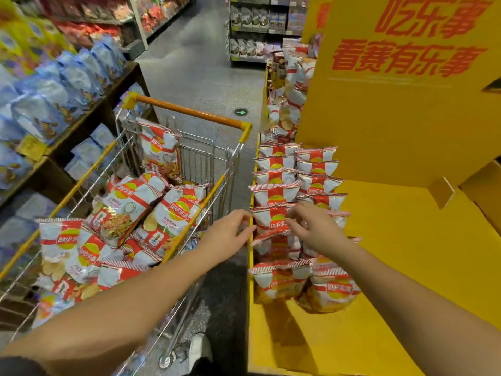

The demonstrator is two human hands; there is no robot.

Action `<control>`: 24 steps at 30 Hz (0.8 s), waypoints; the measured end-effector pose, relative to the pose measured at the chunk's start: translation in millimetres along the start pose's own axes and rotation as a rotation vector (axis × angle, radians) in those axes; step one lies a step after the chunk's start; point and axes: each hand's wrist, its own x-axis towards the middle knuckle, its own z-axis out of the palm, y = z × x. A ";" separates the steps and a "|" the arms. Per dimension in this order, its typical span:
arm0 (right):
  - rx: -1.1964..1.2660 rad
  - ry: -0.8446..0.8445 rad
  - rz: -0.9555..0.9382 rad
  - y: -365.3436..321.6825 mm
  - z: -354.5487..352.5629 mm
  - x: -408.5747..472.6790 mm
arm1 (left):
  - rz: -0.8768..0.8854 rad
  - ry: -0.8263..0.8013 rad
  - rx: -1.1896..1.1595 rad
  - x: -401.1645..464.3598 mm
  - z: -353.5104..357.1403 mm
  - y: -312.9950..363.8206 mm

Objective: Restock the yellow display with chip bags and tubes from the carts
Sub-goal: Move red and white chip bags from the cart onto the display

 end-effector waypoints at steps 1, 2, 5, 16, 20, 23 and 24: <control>0.039 -0.027 -0.009 -20.4 5.6 10.5 | -0.016 0.012 -0.007 -1.7 -11.2 -13.0; 0.070 -0.064 -0.014 -40.7 15.2 22.4 | -0.025 0.025 -0.006 -4.2 -24.7 -29.7; 0.101 -0.158 -0.028 -79.0 43.9 49.6 | -0.090 0.051 0.003 -8.7 -54.7 -76.4; 0.008 -0.411 0.140 -175.7 158.4 205.4 | -0.240 -0.055 0.377 44.9 -190.3 -277.7; -0.004 -0.478 0.297 -180.0 184.0 241.3 | -0.175 -0.211 0.535 78.4 -202.6 -306.0; 0.040 -0.476 0.387 -182.1 197.3 259.0 | -0.146 -0.306 0.594 95.9 -204.4 -310.7; 0.051 -0.481 0.401 -182.7 201.5 263.2 | -0.138 -0.338 0.613 100.8 -203.9 -312.8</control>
